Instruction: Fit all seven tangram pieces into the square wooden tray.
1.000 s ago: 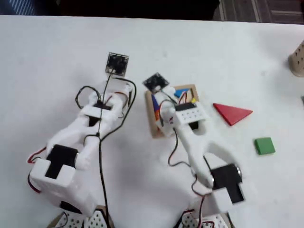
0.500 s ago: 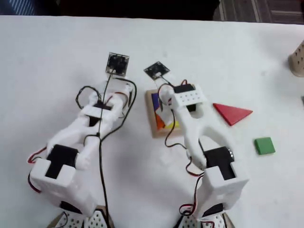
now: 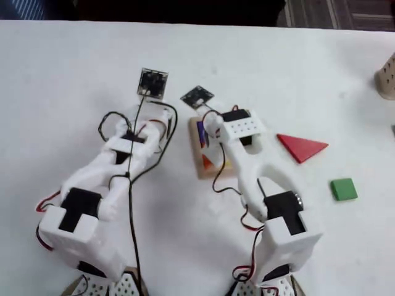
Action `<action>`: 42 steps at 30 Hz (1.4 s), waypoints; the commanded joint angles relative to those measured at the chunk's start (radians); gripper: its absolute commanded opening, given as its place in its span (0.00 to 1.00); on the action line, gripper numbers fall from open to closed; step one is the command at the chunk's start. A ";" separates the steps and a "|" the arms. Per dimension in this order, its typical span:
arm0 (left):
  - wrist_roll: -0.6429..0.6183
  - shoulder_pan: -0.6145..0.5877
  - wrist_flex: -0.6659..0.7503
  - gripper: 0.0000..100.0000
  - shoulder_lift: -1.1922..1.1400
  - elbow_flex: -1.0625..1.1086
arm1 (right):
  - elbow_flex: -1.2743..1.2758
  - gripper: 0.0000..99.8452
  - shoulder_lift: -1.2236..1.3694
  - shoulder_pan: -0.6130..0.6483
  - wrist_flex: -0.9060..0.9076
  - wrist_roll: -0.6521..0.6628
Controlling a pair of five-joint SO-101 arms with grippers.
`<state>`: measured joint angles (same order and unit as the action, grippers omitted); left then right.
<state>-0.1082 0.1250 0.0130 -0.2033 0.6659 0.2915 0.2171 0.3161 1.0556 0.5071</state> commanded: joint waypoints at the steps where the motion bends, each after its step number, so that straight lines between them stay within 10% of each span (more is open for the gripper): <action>1: 0.005 -0.015 0.026 0.02 0.010 -0.054 | -0.012 0.18 -0.013 -0.035 0.035 0.017; 42: 0.005 -0.025 0.021 0.02 0.010 -0.064 | -0.276 0.18 0.153 -0.062 0.042 0.143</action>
<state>-0.1082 0.1128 0.0130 -0.2033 0.6659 0.0844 0.3798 0.2209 1.0894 0.6391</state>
